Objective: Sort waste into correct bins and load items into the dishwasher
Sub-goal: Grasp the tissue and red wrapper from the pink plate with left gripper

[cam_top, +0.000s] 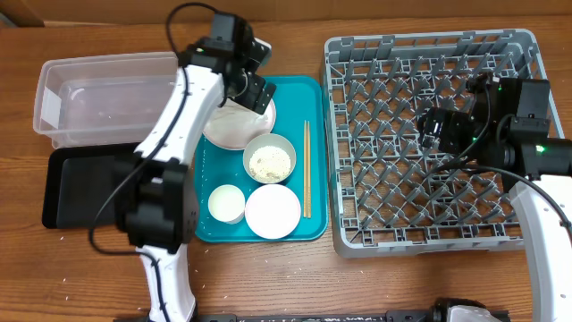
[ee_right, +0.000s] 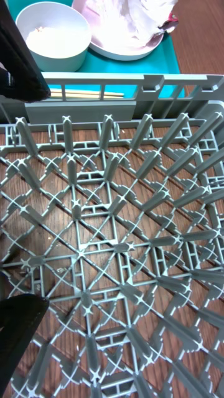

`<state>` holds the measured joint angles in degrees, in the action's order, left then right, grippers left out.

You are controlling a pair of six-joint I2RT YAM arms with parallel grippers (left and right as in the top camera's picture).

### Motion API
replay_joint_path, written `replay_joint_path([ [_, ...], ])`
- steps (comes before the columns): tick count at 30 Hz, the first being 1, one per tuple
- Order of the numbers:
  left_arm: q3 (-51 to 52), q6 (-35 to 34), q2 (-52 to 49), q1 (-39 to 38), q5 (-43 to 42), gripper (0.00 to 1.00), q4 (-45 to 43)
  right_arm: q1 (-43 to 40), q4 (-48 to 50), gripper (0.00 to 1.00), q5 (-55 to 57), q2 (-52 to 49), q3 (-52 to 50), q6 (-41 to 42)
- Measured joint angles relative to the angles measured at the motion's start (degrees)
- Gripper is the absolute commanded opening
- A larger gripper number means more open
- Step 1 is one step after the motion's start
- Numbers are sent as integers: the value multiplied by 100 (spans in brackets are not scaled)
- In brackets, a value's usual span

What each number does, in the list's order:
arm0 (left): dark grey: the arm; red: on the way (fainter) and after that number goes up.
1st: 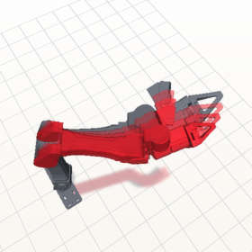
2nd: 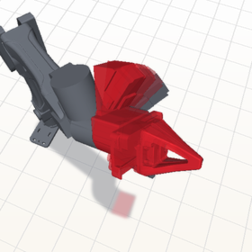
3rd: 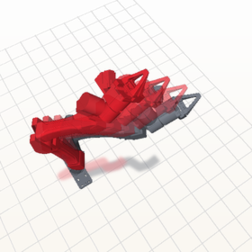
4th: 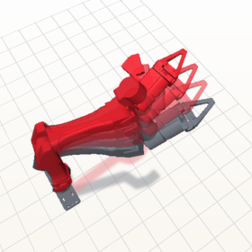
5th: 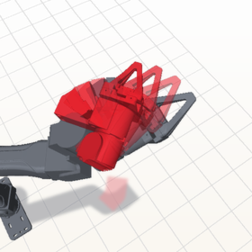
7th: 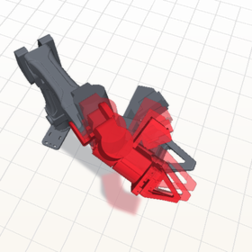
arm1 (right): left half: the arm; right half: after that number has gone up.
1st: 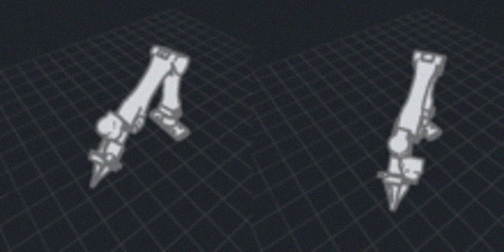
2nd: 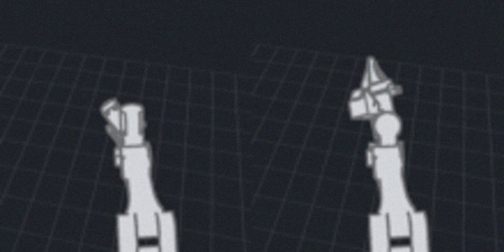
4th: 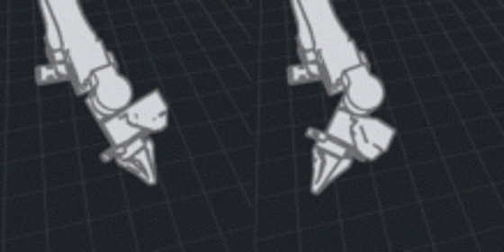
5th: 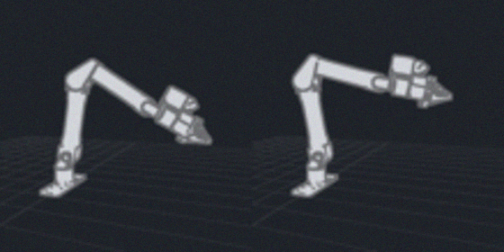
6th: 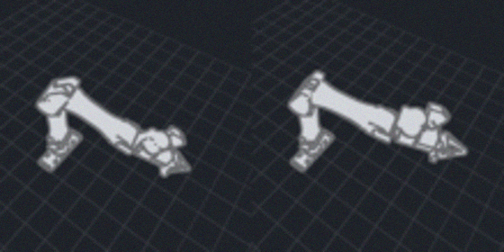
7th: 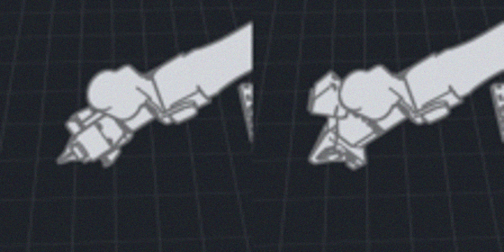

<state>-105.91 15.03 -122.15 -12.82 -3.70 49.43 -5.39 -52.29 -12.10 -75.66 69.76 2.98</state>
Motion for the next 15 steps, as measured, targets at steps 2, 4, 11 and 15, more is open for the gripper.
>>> replay_joint_path([
  [2, 0, 188, -289, 17, 234, 98, -98, 0, -42, 100, -11, 0, 0, 0],
  [4, 0, 358, -525, 125, 389, 100, -249, 0, -107, 100, -15, 0, 0, 2],
  [11, -2, 605, -651, 258, 463, 99, -356, 0, -111, 100, -15, 0, 0, 0],
  [15, -2, 623, -870, 243, 439, 97, -269, 0, -114, 100, -13, 0, 0, 2],
])
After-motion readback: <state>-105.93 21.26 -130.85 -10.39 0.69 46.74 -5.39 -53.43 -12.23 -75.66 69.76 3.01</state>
